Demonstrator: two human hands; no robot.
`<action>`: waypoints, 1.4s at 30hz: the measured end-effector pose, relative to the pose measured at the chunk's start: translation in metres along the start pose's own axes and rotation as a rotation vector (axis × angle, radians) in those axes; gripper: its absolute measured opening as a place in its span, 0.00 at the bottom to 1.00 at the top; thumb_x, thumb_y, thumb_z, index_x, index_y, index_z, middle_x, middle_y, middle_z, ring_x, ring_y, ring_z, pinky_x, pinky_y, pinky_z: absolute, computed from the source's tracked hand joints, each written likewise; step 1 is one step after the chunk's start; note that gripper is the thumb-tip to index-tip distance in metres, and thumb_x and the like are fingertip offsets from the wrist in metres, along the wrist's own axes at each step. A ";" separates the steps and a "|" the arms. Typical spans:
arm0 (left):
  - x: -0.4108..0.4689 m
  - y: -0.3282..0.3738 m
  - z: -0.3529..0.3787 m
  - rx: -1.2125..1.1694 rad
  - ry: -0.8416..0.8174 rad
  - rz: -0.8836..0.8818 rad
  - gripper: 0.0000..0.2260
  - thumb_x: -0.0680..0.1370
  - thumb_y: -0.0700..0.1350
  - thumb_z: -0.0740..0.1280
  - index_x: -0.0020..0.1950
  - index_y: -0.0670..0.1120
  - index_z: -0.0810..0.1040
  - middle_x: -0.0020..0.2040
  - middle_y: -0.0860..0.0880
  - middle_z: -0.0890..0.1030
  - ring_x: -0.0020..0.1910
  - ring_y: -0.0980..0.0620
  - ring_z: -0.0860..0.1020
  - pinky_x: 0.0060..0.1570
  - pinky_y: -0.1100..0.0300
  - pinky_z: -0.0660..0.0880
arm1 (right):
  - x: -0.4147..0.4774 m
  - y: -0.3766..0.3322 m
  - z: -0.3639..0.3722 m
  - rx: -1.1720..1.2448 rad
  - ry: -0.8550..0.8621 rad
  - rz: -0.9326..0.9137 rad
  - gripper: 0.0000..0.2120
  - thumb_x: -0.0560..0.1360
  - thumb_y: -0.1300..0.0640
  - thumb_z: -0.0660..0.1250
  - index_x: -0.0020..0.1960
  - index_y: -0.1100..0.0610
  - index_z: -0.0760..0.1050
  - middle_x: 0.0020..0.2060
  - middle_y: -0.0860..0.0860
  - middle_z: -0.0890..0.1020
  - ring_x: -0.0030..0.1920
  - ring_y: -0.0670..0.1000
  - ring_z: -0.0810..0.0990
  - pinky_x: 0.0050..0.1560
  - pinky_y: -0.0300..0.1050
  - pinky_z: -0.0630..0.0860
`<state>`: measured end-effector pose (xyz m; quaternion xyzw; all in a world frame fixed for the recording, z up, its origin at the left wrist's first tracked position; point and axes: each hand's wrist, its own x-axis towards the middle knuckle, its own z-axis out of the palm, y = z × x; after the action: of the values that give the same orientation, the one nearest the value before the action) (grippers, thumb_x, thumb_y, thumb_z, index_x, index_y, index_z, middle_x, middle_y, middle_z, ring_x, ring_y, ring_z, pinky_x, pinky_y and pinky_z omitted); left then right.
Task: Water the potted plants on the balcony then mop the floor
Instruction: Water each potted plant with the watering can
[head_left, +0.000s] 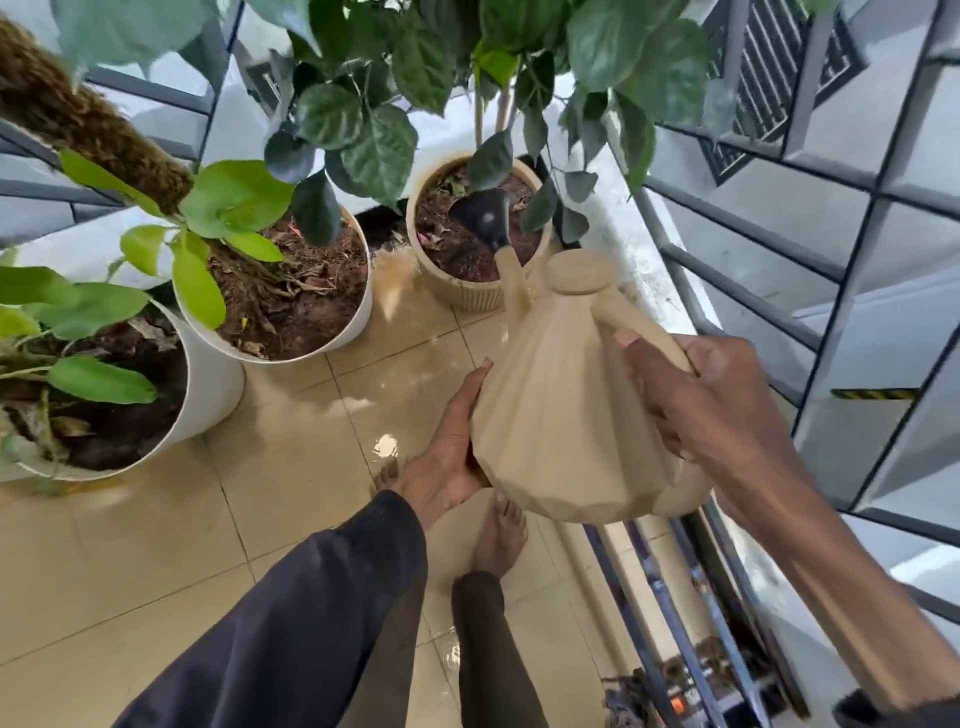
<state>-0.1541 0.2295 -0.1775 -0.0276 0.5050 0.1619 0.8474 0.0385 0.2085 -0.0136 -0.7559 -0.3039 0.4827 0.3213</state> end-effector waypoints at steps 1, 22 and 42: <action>0.001 0.001 0.000 0.000 0.009 -0.002 0.21 0.71 0.64 0.74 0.58 0.52 0.86 0.52 0.48 0.86 0.51 0.46 0.85 0.57 0.50 0.79 | 0.003 -0.002 0.001 -0.011 0.004 -0.002 0.21 0.80 0.45 0.72 0.29 0.46 0.79 0.21 0.42 0.71 0.19 0.42 0.67 0.22 0.34 0.62; -0.008 0.004 0.015 -0.050 -0.034 -0.058 0.21 0.62 0.64 0.78 0.47 0.51 0.88 0.46 0.47 0.87 0.42 0.44 0.86 0.47 0.50 0.82 | 0.021 -0.038 0.002 -0.254 0.060 0.070 0.23 0.78 0.43 0.72 0.40 0.64 0.77 0.23 0.46 0.71 0.20 0.47 0.67 0.34 0.48 0.66; -0.007 0.017 0.014 -0.032 0.006 -0.127 0.20 0.65 0.65 0.74 0.39 0.49 0.89 0.41 0.46 0.87 0.38 0.43 0.86 0.45 0.47 0.83 | 0.043 -0.053 0.010 -0.275 0.055 0.050 0.17 0.79 0.46 0.72 0.38 0.57 0.79 0.21 0.47 0.70 0.17 0.46 0.65 0.28 0.41 0.62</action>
<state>-0.1502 0.2466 -0.1630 -0.0734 0.5022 0.1158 0.8538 0.0363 0.2757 0.0019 -0.8131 -0.3395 0.4235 0.2105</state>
